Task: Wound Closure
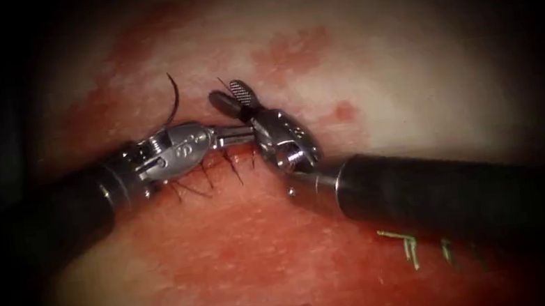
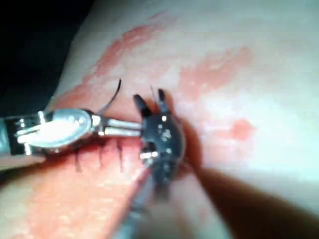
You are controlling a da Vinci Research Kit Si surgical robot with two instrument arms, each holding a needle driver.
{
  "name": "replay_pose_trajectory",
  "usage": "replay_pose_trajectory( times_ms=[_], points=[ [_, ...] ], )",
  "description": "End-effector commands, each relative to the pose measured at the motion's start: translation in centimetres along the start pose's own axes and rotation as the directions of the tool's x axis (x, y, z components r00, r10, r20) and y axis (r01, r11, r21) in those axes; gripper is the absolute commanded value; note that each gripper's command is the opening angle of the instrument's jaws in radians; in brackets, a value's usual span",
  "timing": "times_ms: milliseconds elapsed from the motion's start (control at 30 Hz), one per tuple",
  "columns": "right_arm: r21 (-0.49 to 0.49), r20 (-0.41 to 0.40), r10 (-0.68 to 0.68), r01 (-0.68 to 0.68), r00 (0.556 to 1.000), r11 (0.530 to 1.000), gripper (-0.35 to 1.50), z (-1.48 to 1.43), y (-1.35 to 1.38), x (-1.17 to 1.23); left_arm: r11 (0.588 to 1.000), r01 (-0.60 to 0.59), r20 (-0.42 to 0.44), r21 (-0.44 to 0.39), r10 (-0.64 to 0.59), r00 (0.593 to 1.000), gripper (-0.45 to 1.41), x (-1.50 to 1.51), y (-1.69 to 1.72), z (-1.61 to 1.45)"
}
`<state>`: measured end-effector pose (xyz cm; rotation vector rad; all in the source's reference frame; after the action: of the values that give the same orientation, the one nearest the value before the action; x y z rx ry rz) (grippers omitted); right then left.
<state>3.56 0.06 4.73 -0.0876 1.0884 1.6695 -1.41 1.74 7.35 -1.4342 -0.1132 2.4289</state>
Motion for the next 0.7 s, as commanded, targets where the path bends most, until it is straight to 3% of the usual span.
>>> replay_pose_trajectory(
  times_ms=[33,200,333,367,400,433,700],
  points=[
    [0.002,0.0,-0.003,0.003,1.0,1.0,0.34,0.07,-0.07,-0.03,1.0,-0.003,-0.002,-0.001,0.003,1.0,-0.45,-0.01,-0.04,0.06],
    [-0.008,0.012,-0.035,0.035,0.999,0.999,0.36,0.1,-0.07,0.01,1.0,0.0,-0.003,-0.002,0.0,1.0,-0.45,-0.03,-0.01,0.04],
    [-0.037,0.047,-0.065,0.067,0.997,0.997,0.17,0.1,-0.06,-0.01,1.0,0.004,-0.001,-0.004,-0.004,1.0,-0.45,-0.04,0.0,0.03],
    [-0.041,0.045,-0.071,0.073,0.996,0.996,0.05,0.09,-0.06,-0.02,1.0,0.003,-0.001,-0.004,-0.003,1.0,-0.45,-0.05,0.0,0.03],
    [-0.046,0.049,-0.077,0.079,0.996,0.996,-0.21,0.09,-0.06,-0.02,1.0,0.003,-0.001,-0.004,-0.003,1.0,-0.45,-0.05,0.01,0.03],
    [-0.048,0.058,-0.081,0.084,0.995,0.995,-0.35,0.09,-0.06,-0.03,1.0,0.003,-0.001,-0.004,-0.003,1.0,-0.45,-0.05,0.01,0.02],
    [-0.048,0.071,-0.113,0.117,0.991,0.992,-0.35,-0.03,-0.12,0.01,1.0,0.012,0.0,-0.009,-0.012,1.0,-0.45,-0.08,0.0,-0.03]
  ],
)
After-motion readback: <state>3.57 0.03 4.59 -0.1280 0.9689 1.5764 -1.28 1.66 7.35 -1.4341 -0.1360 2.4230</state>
